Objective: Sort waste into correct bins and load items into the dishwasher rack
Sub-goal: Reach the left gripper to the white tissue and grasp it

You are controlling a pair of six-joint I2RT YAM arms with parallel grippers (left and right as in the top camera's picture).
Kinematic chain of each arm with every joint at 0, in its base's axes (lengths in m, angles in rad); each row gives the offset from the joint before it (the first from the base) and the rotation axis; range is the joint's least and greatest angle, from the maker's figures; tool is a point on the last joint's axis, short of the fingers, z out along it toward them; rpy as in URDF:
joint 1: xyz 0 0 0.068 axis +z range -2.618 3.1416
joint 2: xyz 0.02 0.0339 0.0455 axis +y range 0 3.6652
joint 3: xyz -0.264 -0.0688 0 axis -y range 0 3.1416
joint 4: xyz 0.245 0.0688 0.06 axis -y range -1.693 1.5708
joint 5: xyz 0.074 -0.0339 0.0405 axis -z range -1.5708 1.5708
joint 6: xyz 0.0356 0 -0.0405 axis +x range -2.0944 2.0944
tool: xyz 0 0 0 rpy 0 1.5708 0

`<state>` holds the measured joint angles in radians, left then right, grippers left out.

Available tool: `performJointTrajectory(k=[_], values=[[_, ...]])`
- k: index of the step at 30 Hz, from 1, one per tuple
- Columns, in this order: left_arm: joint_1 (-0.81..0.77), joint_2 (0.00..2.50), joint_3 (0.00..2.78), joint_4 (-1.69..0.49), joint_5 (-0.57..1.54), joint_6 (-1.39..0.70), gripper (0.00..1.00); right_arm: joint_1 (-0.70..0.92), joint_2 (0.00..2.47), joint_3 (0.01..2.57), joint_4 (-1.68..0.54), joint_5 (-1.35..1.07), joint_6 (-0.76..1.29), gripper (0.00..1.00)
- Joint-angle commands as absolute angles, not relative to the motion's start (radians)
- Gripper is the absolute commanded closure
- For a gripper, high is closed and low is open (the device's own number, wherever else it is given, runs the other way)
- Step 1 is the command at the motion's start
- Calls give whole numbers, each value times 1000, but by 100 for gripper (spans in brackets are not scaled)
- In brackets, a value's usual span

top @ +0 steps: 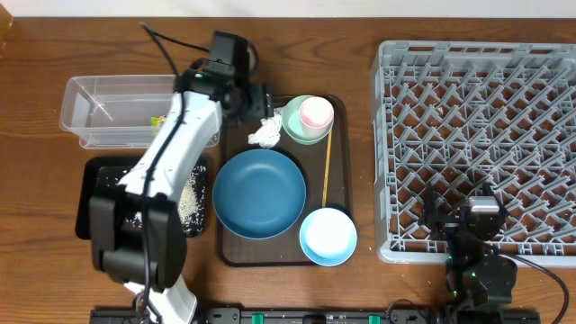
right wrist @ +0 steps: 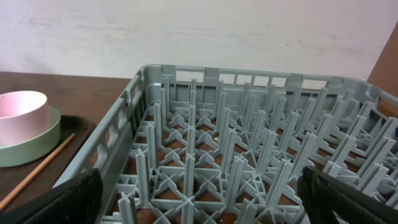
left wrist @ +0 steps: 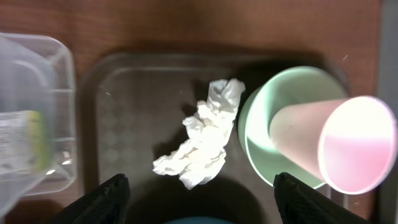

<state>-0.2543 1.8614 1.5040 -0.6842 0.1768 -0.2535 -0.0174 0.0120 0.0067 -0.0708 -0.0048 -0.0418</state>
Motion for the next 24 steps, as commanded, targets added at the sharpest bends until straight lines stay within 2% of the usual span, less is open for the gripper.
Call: performJointTrajectory(k=[1,24], values=[[-262,1893,1507,-686,157,-222,23,-22,7,6,-75,-7,-57,1],[-260,2041,1507,-634,139,-222,25,-22,7,6,-75,-7,-57,1]])
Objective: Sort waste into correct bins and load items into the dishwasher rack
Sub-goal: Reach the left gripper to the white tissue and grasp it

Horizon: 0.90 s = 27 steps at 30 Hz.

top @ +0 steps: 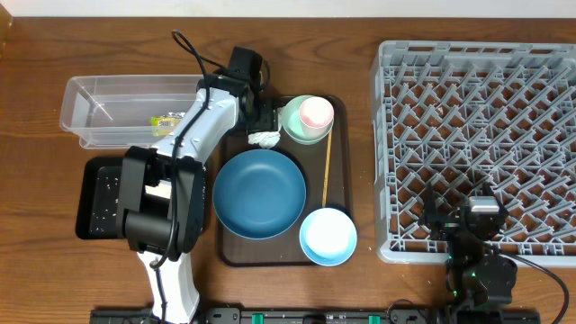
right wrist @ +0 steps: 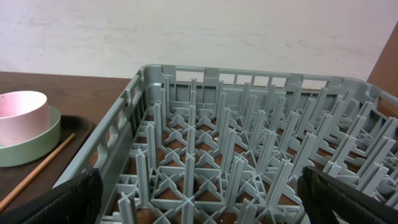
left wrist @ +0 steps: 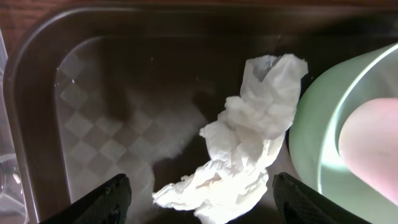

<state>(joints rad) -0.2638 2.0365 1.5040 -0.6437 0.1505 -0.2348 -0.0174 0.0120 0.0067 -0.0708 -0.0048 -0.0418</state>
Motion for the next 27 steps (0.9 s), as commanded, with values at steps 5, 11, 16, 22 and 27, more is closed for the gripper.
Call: performJointTrajectory(k=[5,11,16,22,27], values=[[-260,2062,1507,-596,150,-222,25,-22,7,6,-75,-7,-57,1],[-260,2087,1507,-582,149,-222,25,-22,7,6,-75,-7,-57,1],[-260,2093,1507,-571,149,-222,24,-22,7,6,-75,-7,-57,1],[-266,2093,1507,-563,150,-222,25,-22,7,6,-75,-7,-57,1],[-284,2101,1507,-562,150,-222,24,-22,7,6,-75,-7,-57,1]])
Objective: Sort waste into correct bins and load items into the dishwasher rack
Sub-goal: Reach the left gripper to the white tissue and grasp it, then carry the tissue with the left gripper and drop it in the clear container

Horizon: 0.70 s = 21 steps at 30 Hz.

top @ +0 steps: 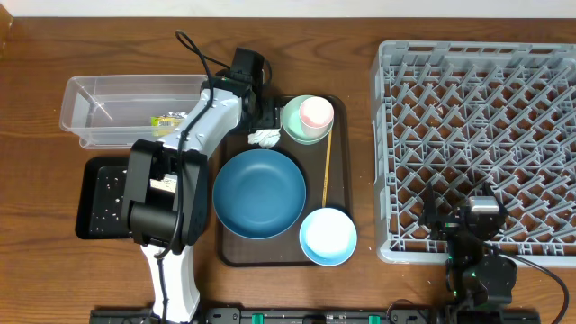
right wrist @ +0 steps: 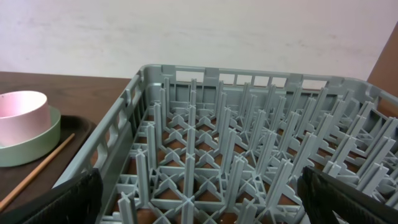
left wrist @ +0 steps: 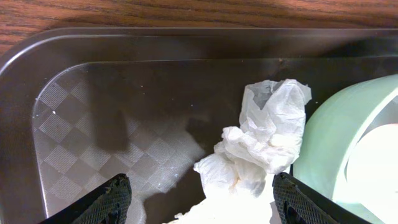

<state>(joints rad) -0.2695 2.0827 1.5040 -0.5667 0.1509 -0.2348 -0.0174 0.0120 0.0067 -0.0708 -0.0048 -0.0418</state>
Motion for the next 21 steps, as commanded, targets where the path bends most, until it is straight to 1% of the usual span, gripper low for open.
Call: performJointTrajectory(k=[1,7,12,13,15,17,19,21], values=[[-289,2104,1507,-562,150,-222,25,-22,7,6,-75,-7,-57,1],[-309,2123,1507,-547,150,-222,24,-22,7,6,-75,-7,-57,1],[-310,2144,1507,-539,149,-222,29,-22,7,6,-75,-7,-57,1],[-310,2147,1507,-540,148,-222,32,-22,7,6,-75,-7,-57,1],[-310,2149,1507,-540,145,-222,41,-22,7,6,-75,-7,-57,1],[-310,2149,1507,-539,136,-221,52,-22,7,6,-75,-7,-57,1],[-310,2147,1507,-537,109,-221,58,-22,7,6,-75,-7,-57,1],[-310,2136,1508,-538,76,-221,66,-22,7,6,-75,-7,-57,1]])
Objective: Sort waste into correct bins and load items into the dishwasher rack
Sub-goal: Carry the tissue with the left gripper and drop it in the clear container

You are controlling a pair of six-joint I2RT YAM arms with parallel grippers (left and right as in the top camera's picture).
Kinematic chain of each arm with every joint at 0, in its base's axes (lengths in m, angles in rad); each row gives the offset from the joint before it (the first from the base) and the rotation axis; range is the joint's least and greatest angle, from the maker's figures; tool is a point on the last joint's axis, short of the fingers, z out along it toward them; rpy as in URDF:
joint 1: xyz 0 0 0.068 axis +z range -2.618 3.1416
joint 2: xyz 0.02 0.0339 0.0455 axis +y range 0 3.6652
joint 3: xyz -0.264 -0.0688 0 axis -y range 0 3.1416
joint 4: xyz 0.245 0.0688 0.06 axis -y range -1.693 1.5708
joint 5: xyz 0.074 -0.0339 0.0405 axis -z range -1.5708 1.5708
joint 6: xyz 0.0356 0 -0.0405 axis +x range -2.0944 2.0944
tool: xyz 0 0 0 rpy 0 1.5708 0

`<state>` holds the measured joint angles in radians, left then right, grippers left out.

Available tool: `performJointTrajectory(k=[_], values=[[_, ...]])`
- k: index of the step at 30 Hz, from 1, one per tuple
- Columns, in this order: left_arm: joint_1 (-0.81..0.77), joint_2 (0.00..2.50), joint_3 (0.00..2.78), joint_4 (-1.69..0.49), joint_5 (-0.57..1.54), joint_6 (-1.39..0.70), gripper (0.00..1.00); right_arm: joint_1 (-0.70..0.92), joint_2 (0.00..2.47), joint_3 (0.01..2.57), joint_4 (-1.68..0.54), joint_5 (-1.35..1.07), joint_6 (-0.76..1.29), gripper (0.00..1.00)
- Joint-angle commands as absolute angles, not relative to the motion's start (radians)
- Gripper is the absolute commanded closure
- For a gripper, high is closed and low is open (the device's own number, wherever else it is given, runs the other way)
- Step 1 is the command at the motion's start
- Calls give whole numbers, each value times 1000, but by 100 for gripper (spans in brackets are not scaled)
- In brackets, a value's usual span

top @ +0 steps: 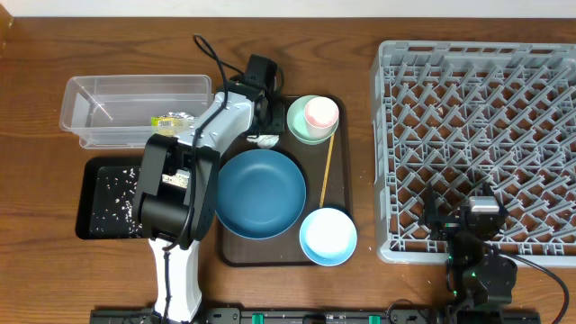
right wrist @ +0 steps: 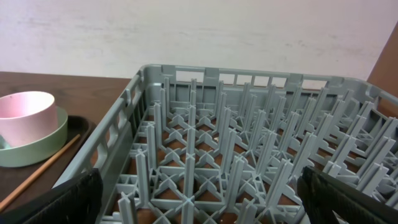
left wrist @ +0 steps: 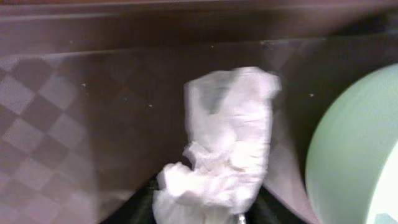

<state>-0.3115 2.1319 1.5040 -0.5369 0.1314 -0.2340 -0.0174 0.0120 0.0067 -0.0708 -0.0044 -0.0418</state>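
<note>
A crumpled white tissue point(left wrist: 227, 124) lies on the dark brown tray point(left wrist: 74, 93), and my left gripper point(left wrist: 208, 214) is shut on its near end. From overhead the tissue point(top: 266, 140) shows just below the left gripper point(top: 262, 115). To the tissue's right stands a green bowl point(top: 297, 124) with a pink cup point(top: 320, 112) in it. The tray also carries a blue plate point(top: 259, 193), a light blue bowl point(top: 328, 236) and a chopstick point(top: 326, 166). My right gripper point(right wrist: 199, 208) is open over the grey dishwasher rack point(right wrist: 186, 155).
A clear plastic bin point(top: 117, 112) holding a small wrapper stands left of the tray. Below it is a black tray point(top: 103, 202) scattered with white crumbs. The rack point(top: 477, 135) fills the table's right side.
My left gripper was open around the tissue and is now shut on it. The green bowl with the pink cup sits slightly further right. The right arm has not moved.
My left gripper was open high above the tissue on the tray. It then stood lower and nearer, then with its fingers down on either side of the tissue. Now it is shut on the tissue, which still lies on the tray.
</note>
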Motion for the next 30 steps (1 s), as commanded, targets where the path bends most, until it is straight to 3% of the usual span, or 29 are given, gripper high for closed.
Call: performJointTrajectory(k=[1,6,10,20,30], values=[[-310,2128,1509,-540,66,-221,71,-22,7,6,-75,-7,-57,1],[-310,2051,1517,-536,66,-221,89,-22,7,6,-75,-7,-57,1],[-310,1975,1517,-532,51,-222,93,-22,7,6,-75,-7,-57,1],[-272,1825,1517,-533,-104,-258,94,-22,7,6,-75,-7,-57,1],[-68,1793,1510,-533,-173,-418,94,-22,7,6,-75,-7,-57,1]])
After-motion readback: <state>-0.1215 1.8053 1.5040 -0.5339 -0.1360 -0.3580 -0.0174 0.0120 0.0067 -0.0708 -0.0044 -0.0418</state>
